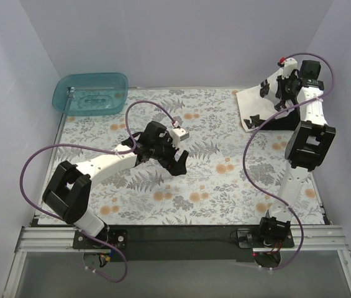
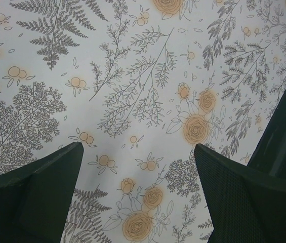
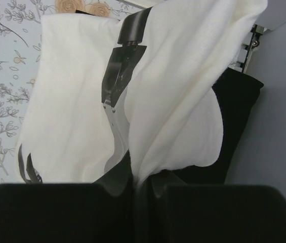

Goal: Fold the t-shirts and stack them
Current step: Neatly place the folded tshirt to the corner, then reset both grippers

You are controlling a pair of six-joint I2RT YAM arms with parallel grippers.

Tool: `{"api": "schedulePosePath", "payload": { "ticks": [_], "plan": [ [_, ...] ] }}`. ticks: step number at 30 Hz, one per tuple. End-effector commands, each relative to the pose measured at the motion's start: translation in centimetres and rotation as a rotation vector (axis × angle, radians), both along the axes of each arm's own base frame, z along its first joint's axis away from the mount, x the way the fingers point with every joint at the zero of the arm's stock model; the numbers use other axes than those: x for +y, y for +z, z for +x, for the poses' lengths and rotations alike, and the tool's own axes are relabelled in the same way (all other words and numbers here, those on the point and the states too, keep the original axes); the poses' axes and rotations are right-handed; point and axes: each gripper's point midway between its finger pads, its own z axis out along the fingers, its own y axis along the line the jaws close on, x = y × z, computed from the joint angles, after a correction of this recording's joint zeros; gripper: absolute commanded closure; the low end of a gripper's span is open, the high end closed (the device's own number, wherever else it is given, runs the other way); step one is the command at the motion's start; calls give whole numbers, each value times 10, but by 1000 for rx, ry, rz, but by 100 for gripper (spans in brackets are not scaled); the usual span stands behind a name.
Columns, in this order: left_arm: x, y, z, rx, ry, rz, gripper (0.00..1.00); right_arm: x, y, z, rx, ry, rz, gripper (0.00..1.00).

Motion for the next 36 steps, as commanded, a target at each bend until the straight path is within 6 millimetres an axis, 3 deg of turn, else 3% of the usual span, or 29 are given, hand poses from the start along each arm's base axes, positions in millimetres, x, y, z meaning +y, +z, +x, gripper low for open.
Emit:
{"api": "schedulePosePath", "payload": {
  "ticks": [1, 5, 7, 8, 9, 10, 11, 18, 24, 30, 33, 36],
  "plan": [
    [-4, 14, 3, -17, -18, -25, 8, -24, -1, 15, -83, 21, -92, 99],
    [-4, 15, 3, -11, -17, -19, 8, -37, -29, 21, -62, 18, -140, 97],
    [-2, 17, 2, -10, -14, -14, 9, -47, -41, 23, -46, -21, -180, 84],
    [-3, 20, 2, -11, -15, -17, 8, -52, -42, 23, -45, -39, -197, 54],
    [-2, 22, 3, -14, -14, -17, 9, -56, -43, 23, -41, -57, -209, 35],
    [-1, 23, 2, -9, -12, -15, 9, -63, -36, 24, -57, -89, -235, 11],
    [0, 26, 3, -9, -10, -19, 8, -65, -32, 24, -65, -100, -240, 2],
    [8, 42, -1, 19, 32, -58, 8, -55, 26, 17, -162, -87, -229, 2],
    [26, 66, 3, 47, 95, -121, 8, -28, 70, -7, -216, -37, -133, 2],
    [59, 95, 27, 80, 210, -203, 8, 19, 112, -47, -201, 65, 43, 2],
    [86, 112, 46, 93, 298, -233, 8, 45, 139, -81, -183, 115, 140, 2],
    [106, 125, 63, 89, 367, -249, 8, 65, 148, -105, -156, 147, 223, 1]
  ]
}}
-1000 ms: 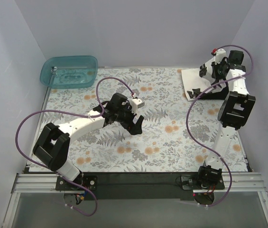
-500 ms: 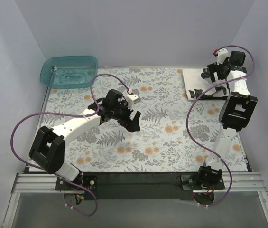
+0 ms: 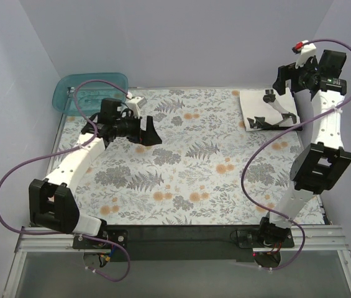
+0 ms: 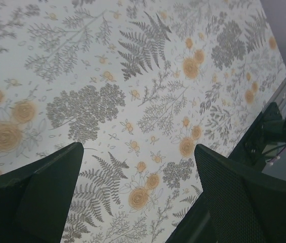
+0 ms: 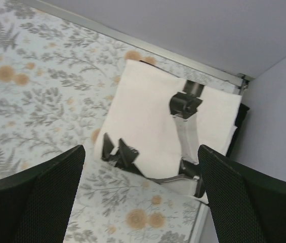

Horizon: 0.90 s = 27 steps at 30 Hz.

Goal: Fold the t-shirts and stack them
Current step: Reset both grippers

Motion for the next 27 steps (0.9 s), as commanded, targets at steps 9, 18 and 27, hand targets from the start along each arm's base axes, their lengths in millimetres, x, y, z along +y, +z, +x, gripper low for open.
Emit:
{"api": "schedulePosePath", "payload": {
  "ticks": [9, 18, 27],
  "plan": [
    [119, 9, 37, 125, 278, -10, 8, 97, -56, -143, 291, 203, 201, 1],
    [137, -53, -17, 142, 282, 141, 8, 128, -153, -237, 460, 287, 57, 1],
    [142, -61, -31, 122, 310, 176, 8, 136, -155, -250, 422, 280, 12, 2]
  ]
}}
